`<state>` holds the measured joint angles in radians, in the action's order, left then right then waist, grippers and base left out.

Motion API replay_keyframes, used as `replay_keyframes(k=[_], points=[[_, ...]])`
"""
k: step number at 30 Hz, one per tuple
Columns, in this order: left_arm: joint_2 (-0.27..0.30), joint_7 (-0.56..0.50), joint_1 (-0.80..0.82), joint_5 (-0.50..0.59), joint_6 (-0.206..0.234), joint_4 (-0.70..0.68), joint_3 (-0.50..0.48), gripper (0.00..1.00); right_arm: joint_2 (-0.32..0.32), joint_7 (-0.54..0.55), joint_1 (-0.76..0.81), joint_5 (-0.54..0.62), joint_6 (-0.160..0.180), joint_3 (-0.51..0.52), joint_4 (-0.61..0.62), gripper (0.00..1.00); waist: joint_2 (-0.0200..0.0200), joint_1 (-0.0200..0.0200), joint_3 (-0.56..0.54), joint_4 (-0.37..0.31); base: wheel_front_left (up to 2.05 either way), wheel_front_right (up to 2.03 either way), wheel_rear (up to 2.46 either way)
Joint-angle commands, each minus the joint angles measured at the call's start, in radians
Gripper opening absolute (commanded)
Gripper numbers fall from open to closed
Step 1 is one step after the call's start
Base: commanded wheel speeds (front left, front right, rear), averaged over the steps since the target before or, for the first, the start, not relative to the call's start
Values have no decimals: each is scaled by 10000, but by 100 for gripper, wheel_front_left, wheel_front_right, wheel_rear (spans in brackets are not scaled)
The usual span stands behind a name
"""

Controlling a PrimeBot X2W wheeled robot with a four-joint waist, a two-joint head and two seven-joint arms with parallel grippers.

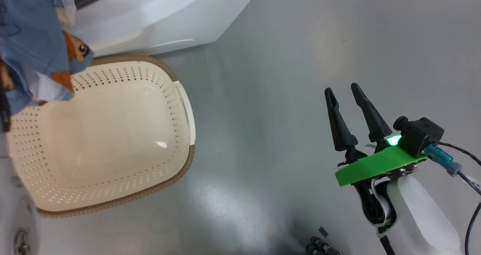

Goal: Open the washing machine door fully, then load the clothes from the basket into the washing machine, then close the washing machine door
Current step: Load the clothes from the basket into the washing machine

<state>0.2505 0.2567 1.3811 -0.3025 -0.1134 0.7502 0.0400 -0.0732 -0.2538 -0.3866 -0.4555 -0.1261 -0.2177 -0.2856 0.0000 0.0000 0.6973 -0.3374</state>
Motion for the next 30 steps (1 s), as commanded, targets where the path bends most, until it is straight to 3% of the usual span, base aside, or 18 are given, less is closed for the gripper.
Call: replay_keyframes(k=[1,5,13,19,30], points=[[101,50,-417,259,19,271,-183,100,-68,-80,108,118,-46,-122,118,100,0,0,-152,99,0,0,0],[-64,-47,-457,362,-18,2007,40,100,-133,-80,59,144,-46,-171,55,100,0,0,-339,241,0,0,0],[-227,-99,-258,265,-100,3881,313,100,-354,-80,-19,100,-46,-261,-165,100,0,0,-873,547,0,0,0],[-493,38,-756,61,-157,3977,473,100,-624,-80,-145,39,-46,-230,-250,100,0,0,-1540,897,0,0,0],[-695,49,-3148,-838,-170,2248,965,100,-860,-80,18,-171,-46,-267,-554,100,0,0,-2939,1542,0,0,0]])
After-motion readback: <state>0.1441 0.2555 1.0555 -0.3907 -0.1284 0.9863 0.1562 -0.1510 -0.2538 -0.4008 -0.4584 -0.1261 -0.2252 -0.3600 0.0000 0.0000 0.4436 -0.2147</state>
